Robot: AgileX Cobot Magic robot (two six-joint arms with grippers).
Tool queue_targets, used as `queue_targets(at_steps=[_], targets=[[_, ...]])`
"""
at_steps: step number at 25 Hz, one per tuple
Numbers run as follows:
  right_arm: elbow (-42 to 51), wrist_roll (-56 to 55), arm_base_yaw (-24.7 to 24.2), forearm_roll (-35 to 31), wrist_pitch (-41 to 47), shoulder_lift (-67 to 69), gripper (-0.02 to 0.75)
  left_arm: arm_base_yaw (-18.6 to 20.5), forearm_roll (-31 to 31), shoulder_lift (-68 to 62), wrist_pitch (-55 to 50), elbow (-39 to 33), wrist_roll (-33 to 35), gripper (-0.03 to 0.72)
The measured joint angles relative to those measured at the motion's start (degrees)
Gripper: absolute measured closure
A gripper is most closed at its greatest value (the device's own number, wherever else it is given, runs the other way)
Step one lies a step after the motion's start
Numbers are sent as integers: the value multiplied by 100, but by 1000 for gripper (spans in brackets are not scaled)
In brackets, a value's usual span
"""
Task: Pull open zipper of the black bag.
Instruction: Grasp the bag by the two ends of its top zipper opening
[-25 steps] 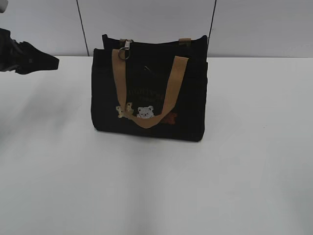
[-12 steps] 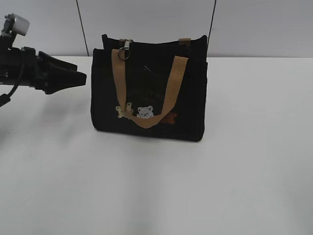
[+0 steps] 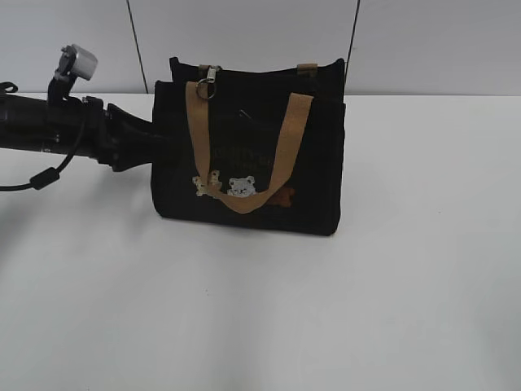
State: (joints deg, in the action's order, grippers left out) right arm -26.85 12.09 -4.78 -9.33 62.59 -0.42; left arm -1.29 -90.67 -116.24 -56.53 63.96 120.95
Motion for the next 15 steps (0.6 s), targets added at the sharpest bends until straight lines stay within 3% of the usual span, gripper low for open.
queue_targets(at_steps=[3,6,9,12,15], targets=[[0,0,0,0,0,0,149,-91,0,-131,-5,36,0,157],[0,0,0,0,0,0,149,-140,0,-151,-49,36,0,237],[0,0,0,0,0,0,149,-147,0,-151,-171,36,-22,388],[0,0,0,0,0,0,149,-147,6,-151,-243,40,-35,584],[0,0,0,0,0,0,149,-147,39,-151,-287,40,-43,658]])
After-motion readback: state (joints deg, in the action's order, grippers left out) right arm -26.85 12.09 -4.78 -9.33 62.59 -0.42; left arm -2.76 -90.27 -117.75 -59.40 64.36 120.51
